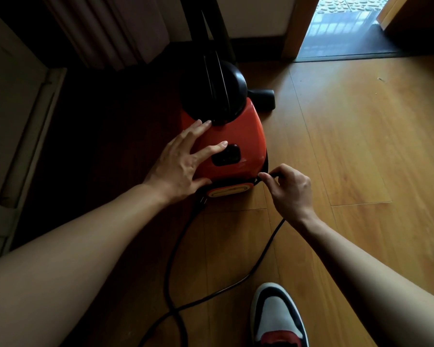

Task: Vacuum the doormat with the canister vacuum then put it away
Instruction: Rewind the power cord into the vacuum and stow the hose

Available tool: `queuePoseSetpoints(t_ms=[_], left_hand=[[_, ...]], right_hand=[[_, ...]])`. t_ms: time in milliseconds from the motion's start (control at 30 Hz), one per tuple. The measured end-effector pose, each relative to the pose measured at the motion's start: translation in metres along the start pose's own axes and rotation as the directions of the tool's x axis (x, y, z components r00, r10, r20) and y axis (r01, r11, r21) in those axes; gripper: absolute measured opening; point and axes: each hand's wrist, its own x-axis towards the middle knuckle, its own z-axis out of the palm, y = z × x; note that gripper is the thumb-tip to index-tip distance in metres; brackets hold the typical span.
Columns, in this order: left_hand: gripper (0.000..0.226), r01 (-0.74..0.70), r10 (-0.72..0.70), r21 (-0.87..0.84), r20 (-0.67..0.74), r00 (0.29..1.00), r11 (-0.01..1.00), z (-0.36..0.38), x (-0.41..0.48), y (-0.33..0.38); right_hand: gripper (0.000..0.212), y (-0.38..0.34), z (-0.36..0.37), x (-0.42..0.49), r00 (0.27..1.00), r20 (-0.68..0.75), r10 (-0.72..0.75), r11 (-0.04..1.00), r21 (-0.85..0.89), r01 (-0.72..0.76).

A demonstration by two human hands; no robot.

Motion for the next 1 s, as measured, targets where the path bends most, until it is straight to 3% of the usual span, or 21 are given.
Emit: queuePoseSetpoints(t_ms=[100,300,633,833,1000], left_hand=[[0.090,0.002,-0.002,0.006,-0.008,1.000,1.000,-0.001,0.000,0.002],[0.092,0.014,-0.014,0.015,-0.023,1.000,1.000,-0.001,0.000,0.005],[0.088,0.034,-0.034,0.001,-0.022,0.999,0.999,-0.004,0.000,0.008],[0.088,0.030,-0.029,-0.021,0.027,0.999,0.999,-0.004,-0.001,0.006],[0.087,0.001,0.000,-0.061,0.019,1.000,0.998,-0.001,-0.002,-0.001]], right_hand=[[0.023,-0.024,-0.006,-0.006,0.999,0.032,0.011,0.999,0.050,-0.012],[0.037,-0.087,-0.006,-0.020,0.945,0.238,0.227,0.935,0.219,-0.279],[0.031,-0.134,0.053,-0.053,0.868,0.412,0.279,0.747,0.474,-0.466],[0.041,-0.121,0.096,-0.055,0.659,0.652,0.374,0.431,0.507,-0.746],[0.037,-0.078,0.088,-0.043,0.545,0.729,0.413,0.418,0.380,-0.825]])
